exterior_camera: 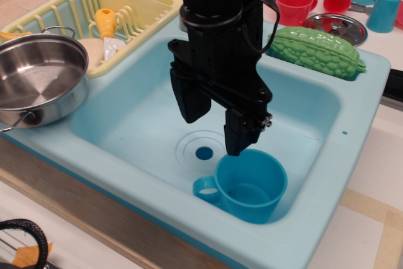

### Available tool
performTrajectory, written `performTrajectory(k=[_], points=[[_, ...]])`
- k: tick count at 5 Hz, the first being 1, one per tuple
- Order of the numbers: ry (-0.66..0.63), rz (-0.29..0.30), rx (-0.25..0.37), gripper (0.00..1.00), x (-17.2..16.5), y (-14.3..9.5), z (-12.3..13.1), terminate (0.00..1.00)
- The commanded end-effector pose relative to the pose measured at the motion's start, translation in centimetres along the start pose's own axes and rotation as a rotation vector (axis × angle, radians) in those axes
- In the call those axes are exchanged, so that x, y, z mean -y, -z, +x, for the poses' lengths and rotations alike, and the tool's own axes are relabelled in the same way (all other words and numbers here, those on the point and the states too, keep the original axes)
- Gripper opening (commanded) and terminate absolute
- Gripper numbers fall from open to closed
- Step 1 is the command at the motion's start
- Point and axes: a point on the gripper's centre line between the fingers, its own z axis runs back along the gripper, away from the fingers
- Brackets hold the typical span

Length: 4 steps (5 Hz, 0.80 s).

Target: Put cup into pot or pan

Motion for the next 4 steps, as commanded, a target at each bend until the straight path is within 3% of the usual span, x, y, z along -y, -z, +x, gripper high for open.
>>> performTrajectory(k=[1,4], points=[[0.000,0.000,0.000,1.00,0.0,0.0,0.0,0.00],[0.056,-0.097,0.007,1.00,0.6,3.4,0.9,0.00]])
